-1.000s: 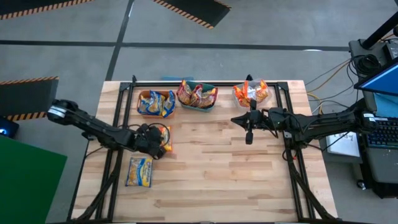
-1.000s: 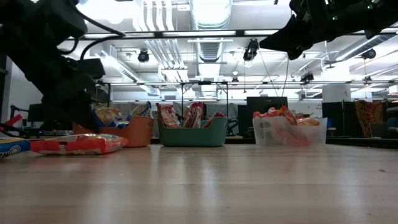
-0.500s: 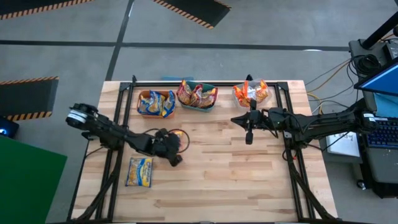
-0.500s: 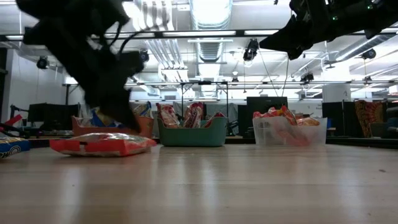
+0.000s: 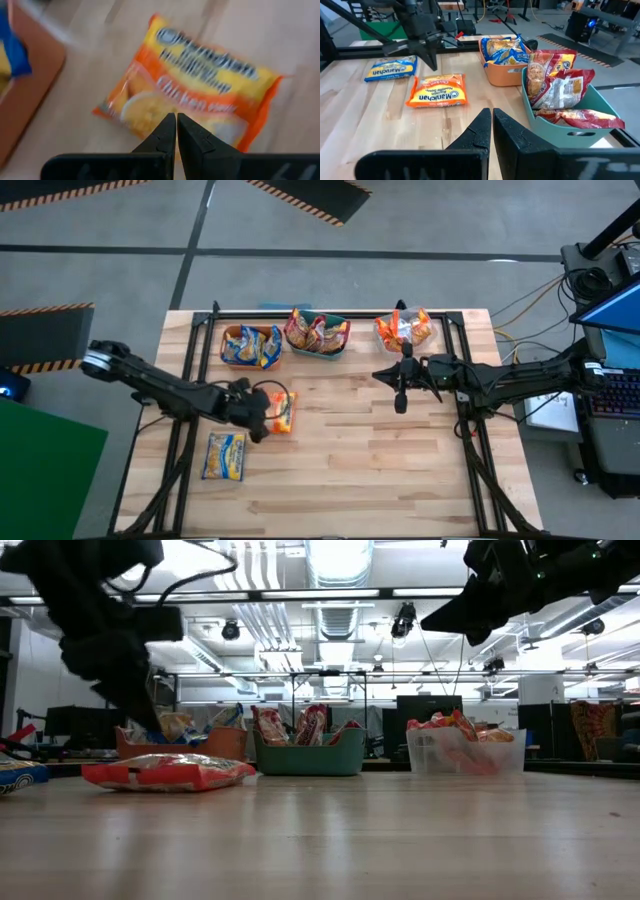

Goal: Sort Maruchan noodles
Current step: Put the orange noodle pack into the transparent bin

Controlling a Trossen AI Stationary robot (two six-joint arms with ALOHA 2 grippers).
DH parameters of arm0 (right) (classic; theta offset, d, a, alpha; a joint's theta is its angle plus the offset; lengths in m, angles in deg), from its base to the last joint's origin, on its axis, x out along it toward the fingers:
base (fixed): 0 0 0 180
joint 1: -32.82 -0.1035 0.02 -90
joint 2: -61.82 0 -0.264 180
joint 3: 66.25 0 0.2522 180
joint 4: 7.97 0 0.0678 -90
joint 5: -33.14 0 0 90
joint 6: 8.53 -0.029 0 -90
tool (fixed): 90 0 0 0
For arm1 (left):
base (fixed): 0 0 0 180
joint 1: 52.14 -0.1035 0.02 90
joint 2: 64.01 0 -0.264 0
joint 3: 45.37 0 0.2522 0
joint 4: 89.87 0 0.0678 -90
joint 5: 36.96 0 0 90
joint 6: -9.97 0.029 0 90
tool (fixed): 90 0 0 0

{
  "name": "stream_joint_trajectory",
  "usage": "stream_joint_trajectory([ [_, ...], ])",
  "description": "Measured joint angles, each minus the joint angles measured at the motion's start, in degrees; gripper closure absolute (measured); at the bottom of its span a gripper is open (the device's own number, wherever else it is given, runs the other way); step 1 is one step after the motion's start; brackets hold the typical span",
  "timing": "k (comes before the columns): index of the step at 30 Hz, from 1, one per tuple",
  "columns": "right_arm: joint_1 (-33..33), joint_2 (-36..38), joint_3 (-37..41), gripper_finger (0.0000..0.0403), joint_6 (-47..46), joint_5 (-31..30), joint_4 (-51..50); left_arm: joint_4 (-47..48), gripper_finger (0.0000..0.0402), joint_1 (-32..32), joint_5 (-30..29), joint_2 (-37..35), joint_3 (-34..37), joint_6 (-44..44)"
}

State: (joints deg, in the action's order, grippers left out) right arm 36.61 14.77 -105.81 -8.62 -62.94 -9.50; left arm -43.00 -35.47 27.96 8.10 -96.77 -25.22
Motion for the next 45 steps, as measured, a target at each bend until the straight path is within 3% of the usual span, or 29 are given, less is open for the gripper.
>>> stream_joint_trajectory([
  [8,0.0,0.0,0.0,0.0394,-1.7,0.0,0.0,-12.6,0.0402,0.0,-1.7,-3.3,10.9,-2.8],
  [16,0.0,0.0,0.0,0.0394,-1.8,0.0,0.0,-28.9,0.0402,-0.3,-2.2,2.1,14.1,-2.9],
  [33,0.0,0.0,0.0,0.0394,-1.4,0.0,0.0,-32.7,0.0402,-0.3,-1.9,21.3,-2.5,10.7],
  [45,0.0,0.0,0.0,0.0394,-1.4,0.0,0.0,-34.0,0.0402,-0.3,0.7,24.8,-8.3,18.1],
])
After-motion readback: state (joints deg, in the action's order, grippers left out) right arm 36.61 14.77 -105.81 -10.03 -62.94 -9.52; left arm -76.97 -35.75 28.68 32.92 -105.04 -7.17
